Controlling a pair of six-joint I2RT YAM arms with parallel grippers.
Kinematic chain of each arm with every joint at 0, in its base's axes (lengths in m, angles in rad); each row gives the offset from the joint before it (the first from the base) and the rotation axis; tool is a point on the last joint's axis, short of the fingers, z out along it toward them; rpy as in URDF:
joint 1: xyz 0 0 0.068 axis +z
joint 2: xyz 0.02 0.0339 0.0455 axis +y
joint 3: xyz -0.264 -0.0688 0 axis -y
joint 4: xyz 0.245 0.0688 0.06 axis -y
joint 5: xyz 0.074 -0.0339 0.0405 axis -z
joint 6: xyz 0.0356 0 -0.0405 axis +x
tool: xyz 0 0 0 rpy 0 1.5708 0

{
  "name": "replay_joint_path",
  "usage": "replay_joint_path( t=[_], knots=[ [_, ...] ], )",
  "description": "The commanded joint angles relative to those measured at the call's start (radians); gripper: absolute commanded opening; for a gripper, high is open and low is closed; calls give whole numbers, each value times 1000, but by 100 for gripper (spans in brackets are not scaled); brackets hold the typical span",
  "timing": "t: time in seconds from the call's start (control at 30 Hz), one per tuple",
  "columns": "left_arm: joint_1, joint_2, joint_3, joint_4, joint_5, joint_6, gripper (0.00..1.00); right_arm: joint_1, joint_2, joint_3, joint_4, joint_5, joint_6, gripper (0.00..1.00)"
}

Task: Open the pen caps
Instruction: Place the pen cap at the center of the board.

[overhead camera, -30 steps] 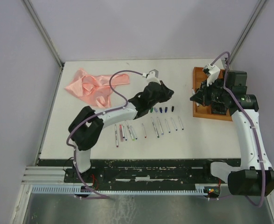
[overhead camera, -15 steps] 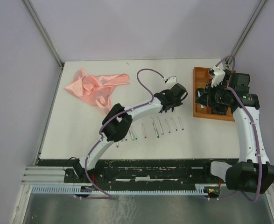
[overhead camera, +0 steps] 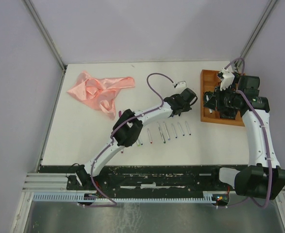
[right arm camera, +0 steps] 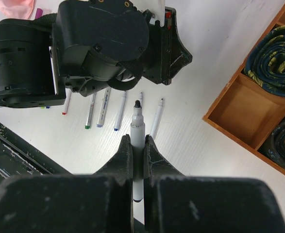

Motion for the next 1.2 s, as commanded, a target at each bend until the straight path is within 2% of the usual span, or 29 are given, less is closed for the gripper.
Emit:
replay_joint_path(
  t=[0.0, 0.27, 0.7, 1.0, 1.17],
  knots=[
    [-5, 25, 64, 8, 1, 15, 11, -6, 0, 1, 28, 5, 12, 0],
    [-6, 37, 68, -4, 16, 3, 23, -11, 3, 2, 26, 1, 11, 0],
    [-31, 3, 16, -23, 35, 7, 25, -17, 2, 2, 25, -6, 14, 0],
    [-30, 4, 9, -33, 29, -1, 37, -23, 3, 0, 22, -13, 15, 0],
    [-30, 0, 12, -35, 24, 2, 38, -26, 5, 1, 23, -15, 15, 0]
  ],
)
